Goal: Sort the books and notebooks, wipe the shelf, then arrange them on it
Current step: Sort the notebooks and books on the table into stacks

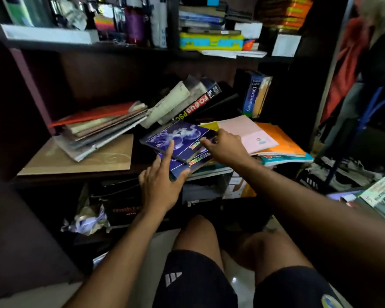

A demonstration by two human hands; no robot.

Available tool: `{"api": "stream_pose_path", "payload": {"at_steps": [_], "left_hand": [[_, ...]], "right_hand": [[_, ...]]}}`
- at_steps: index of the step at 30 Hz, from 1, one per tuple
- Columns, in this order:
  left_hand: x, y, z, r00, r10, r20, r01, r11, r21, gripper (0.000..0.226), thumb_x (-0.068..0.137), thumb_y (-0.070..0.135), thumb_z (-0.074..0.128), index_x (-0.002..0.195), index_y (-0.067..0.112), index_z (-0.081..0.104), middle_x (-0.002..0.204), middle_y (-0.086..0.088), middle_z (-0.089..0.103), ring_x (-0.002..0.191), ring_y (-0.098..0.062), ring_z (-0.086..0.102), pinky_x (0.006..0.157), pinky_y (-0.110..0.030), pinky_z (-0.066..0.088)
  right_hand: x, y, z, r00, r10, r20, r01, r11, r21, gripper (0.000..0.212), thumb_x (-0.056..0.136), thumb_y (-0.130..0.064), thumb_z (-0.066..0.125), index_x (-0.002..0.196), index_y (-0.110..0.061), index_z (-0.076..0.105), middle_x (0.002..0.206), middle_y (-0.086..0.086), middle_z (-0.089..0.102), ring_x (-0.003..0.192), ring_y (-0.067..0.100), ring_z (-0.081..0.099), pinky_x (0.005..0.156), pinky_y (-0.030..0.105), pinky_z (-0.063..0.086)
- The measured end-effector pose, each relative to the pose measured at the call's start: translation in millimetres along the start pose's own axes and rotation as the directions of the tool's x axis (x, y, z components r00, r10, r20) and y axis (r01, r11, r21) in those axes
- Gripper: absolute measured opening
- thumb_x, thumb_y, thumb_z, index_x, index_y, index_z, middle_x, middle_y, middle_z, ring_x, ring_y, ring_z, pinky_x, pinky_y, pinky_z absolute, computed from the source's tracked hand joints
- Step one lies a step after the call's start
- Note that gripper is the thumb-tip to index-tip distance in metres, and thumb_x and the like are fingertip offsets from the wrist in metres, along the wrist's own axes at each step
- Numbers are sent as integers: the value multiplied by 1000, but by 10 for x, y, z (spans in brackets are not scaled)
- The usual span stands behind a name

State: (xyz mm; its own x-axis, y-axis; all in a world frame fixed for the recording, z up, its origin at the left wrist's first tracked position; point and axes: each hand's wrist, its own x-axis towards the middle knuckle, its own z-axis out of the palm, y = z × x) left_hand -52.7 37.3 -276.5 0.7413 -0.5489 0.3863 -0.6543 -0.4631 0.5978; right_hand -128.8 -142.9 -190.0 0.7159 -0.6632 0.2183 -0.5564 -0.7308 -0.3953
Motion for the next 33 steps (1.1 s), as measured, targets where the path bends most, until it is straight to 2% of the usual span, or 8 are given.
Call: {"api": "stream_pose_path", "payload": {"at_steps": [4,11,14,18,23,26,29,33], "left_hand": [[-12,76,-44,997,-44,70,44,999,-1,78,72,85,27,136,49,53,147,-9,46,135,-27,45,111,-44,27],[-34,129,-109,966,-224,-130,158,907,-391,33,79,46,79,73,27,53,93,-4,59,103,-23,54,83,-35,45],[2,151,-216,912,-408,-33,275,670,-690,47,70,21,90,104,34,60,111,-4,64,103,-23,64,85,-37,55],[33,238,-400,865,-456,208,399,377,-836,114,73,-7,83,157,36,19,137,-1,55,102,-14,62,69,-22,48],[-35,211,-428,935,-317,156,317,557,-768,131,72,-8,68,153,59,-11,165,11,17,112,-25,64,66,-26,56],[8,242,-476,992,-121,-24,52,586,-808,135,67,-7,71,150,66,-6,164,24,14,144,-22,44,105,-55,49],[34,211,-550,988,-23,-153,-103,644,-758,136,75,-27,58,149,66,-9,166,9,25,145,-17,43,113,-48,45],[31,78,-557,974,-57,-218,-96,769,-632,137,75,-20,64,151,55,-23,166,-3,27,142,-15,47,109,-29,48]], "right_hand": [[-200,-51,-14,1000,13,15,-13,999,36,53,93,-58,60,123,-15,55,116,9,67,113,31,54,97,41,40],[-365,-73,-53,996,67,57,-84,908,411,62,87,-46,74,136,-18,47,111,1,69,99,20,68,91,43,57],[-295,-72,-132,981,104,161,-174,831,529,76,87,-45,77,145,-21,34,114,5,68,91,20,72,85,40,60],[-185,-103,-150,968,82,238,-198,831,520,76,84,-50,78,141,-23,37,107,2,66,89,16,70,84,40,59],[-227,-166,-27,978,61,198,-167,799,578,79,79,-52,82,139,-22,40,105,6,65,95,21,67,85,36,53],[-244,-236,-56,989,98,114,-150,602,784,81,77,-41,87,141,-18,42,108,6,65,100,22,67,93,41,53],[-177,-399,-167,1000,19,-21,10,465,885,77,74,-25,91,136,-15,48,116,9,67,102,21,71,94,43,57],[-194,-607,-231,968,-161,-194,251,660,708,56,76,-22,89,118,-35,53,125,3,49,107,14,64,94,31,57]]}}
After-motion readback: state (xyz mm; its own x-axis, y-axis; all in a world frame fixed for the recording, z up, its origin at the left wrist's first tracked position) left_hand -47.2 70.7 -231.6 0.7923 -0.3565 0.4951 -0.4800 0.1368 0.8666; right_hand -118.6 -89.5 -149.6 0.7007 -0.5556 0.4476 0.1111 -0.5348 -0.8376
